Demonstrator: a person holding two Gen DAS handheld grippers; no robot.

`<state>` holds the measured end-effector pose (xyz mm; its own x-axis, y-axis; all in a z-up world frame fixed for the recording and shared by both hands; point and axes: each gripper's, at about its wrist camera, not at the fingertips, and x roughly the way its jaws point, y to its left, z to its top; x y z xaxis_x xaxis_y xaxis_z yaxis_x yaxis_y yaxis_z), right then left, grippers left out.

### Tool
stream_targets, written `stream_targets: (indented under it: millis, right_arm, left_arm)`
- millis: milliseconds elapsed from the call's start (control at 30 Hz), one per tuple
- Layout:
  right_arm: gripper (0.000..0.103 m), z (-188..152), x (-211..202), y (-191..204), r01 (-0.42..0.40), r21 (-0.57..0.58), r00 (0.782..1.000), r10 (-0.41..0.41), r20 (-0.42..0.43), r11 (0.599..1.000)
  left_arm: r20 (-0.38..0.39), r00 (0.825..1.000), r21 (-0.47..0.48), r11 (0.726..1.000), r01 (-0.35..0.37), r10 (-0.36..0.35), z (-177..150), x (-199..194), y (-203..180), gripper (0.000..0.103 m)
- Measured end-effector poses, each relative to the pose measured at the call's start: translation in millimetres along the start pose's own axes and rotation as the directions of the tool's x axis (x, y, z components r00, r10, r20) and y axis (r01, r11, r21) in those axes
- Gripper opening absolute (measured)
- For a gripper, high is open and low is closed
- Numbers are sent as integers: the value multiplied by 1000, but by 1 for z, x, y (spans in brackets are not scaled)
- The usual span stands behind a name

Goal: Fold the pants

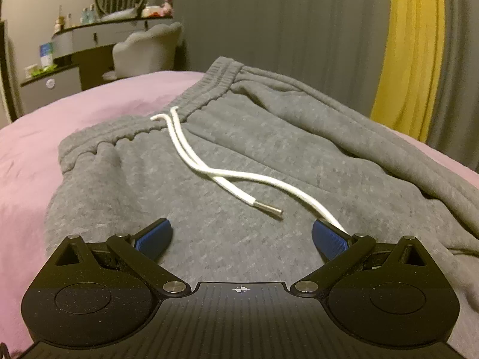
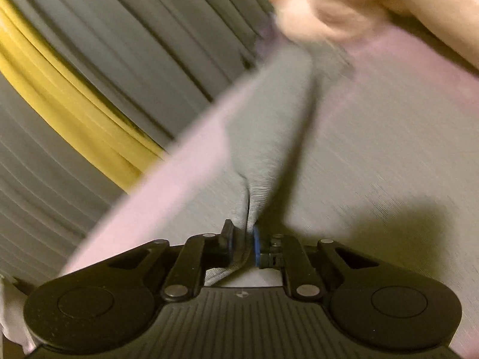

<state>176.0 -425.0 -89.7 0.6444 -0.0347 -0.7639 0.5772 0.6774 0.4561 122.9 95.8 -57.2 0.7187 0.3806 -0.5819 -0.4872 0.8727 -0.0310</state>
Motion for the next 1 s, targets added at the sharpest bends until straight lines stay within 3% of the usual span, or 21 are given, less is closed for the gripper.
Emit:
stream_targets:
  millis: [100,167,233,267,333,367,433,500,567,600,667,700,767,833,867,933,1000]
  right_arm:
    - [16,3,-10,-2,127,-103,991,-121,61,987]
    - [33,10,-18,20,177,-240,976,-139,167,955]
    - [61,16,-19,44,239,-377,951,-136,278,895]
    - [64,21,-16,55,235,-421,947,-110,301,876]
    - [65,31,1,68,202,-475,954,-63,292,856]
    - [65,37,14,73,208,-482,959,-81,271,851]
    - [64,48,44,77,248,-502,962,-151,227,829]
    - [61,49,72,73,306,-517,952,-252,174,799]
    - [46,49,78,60,283,-466,958,-229,171,838]
    - [5,52,73,56,279,-434,959,-221,180,856]
    - [5,62,46,44,226,-329,967,-170,191,917]
    - [5,65,23,34,193,-257,962,-130,242,947]
    - [5,58,-24,14,108,-165,934,-43,356,980]
    - [7,42,-53,-13,35,-90,915,4,405,995]
    - [7,32,-57,-26,26,-48,921,-6,388,998]
    - [9,14,-52,-52,115,41,933,-122,338,993]
    - [17,4,-46,-74,145,150,954,-178,243,978]
  left_arm:
    - [-15,1000,8,1000,12,-12,0,-5,-1,103]
    - [-19,1000,22,1000,7,-7,-2,-7,-3,103]
    - [-14,1000,35,999,-1,1,-3,-9,-6,103]
    - [-12,1000,35,999,-4,4,-4,-9,-7,103]
    - [-6,1000,37,999,-6,6,-5,-9,-7,103]
    - [-4,1000,37,999,-6,6,-6,-9,-7,103]
    - [3,1000,39,999,-5,5,-7,-9,-7,103]
    - [7,1000,42,999,-5,5,-8,-10,-7,103]
    - [7,1000,41,999,-3,2,-7,-9,-7,103]
    - [6,1000,39,999,-1,1,-7,-9,-7,103]
    - [6,1000,39,999,-1,1,-7,-9,-6,103]
    - [6,1000,39,999,-2,2,-7,-9,-6,103]
    - [5,1000,39,999,-5,5,-7,-8,-7,103]
    - [4,1000,40,999,-8,7,-7,-8,-8,103]
    - [3,1000,39,999,-7,7,-7,-8,-7,103]
    - [-3,1000,41,999,3,-3,-6,-8,-6,103]
    - [-13,1000,45,999,15,-14,-4,-9,-4,103]
